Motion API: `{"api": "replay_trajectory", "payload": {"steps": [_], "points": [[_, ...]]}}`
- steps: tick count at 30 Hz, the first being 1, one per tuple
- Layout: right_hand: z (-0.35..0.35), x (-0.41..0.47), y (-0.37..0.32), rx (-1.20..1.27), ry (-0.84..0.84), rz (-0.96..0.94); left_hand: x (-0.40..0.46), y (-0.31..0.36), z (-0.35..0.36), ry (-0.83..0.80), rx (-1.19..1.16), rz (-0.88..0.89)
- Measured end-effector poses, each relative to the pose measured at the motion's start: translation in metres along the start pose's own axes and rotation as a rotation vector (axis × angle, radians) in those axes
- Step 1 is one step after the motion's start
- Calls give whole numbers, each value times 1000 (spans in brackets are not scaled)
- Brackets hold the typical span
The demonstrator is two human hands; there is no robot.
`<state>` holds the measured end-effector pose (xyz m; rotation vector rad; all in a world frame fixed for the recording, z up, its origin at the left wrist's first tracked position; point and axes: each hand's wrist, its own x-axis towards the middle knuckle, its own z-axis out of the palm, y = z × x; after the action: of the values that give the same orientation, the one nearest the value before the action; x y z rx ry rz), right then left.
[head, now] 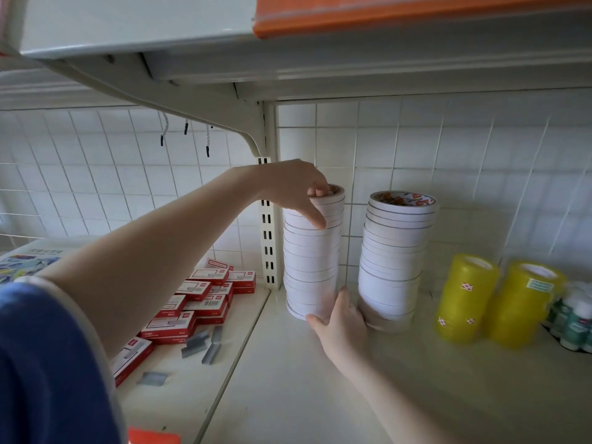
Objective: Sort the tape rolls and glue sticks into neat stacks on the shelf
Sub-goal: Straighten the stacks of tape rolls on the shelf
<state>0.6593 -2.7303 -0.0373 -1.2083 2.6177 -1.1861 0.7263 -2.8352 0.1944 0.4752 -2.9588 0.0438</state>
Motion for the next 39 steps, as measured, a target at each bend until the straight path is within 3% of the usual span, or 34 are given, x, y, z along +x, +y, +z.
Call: {"api": "replay_trajectory", "payload": {"steps": [5,13,20,24,39], "points": [[-23,-14,12,-35,-19,-55,-7,13,-9,117,-79,40],[-65,-28,46,-151,22,38,3,39,-8,234,-56,114],[-86,-31,67,-234,105,111,20,67,-3,133,0,175],[-85,-24,73,-230,49,148,27,78,1,79,-25,185],[-60,11,71,163,195,173,53,88,7,-115,134,152]]}}
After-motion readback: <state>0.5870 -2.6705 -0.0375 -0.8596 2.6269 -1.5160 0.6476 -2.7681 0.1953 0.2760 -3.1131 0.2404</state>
